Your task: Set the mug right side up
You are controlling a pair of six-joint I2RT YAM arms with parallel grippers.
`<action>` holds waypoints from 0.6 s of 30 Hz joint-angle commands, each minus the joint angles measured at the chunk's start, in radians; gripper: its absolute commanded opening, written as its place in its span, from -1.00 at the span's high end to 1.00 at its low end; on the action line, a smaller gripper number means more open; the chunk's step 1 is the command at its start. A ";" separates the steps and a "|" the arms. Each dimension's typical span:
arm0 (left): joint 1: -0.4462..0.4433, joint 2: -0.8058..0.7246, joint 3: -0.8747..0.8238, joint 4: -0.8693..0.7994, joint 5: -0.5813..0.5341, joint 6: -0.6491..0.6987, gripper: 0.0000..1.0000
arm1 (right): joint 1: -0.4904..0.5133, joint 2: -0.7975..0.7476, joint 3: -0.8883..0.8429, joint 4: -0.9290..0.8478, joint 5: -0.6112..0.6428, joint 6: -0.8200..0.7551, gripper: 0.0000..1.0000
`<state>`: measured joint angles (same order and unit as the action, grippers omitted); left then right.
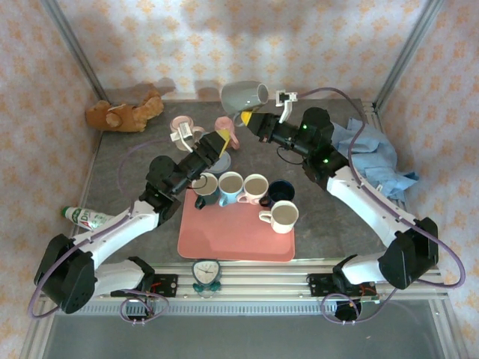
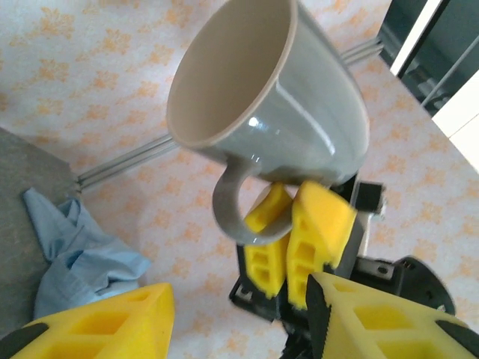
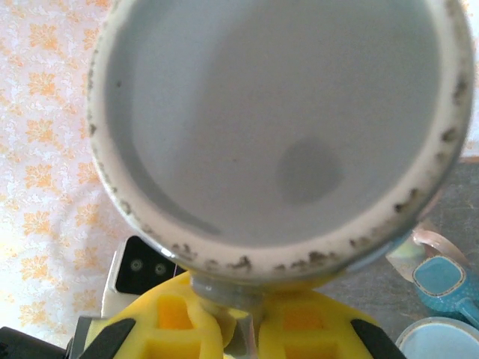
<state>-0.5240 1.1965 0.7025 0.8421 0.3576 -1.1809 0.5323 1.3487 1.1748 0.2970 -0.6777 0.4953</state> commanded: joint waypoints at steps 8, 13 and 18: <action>-0.027 0.068 0.034 0.170 -0.071 -0.137 0.00 | 0.008 -0.068 -0.021 0.168 -0.016 0.046 1.00; -0.035 0.086 0.039 0.179 -0.078 -0.160 0.02 | 0.009 -0.075 -0.029 0.176 -0.017 0.056 1.00; -0.041 0.102 0.044 0.223 -0.088 -0.192 0.07 | 0.011 -0.077 -0.029 0.182 -0.040 0.064 1.00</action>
<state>-0.5568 1.2964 0.7059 0.9878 0.2928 -1.3457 0.5343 1.3235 1.1355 0.3462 -0.6868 0.5560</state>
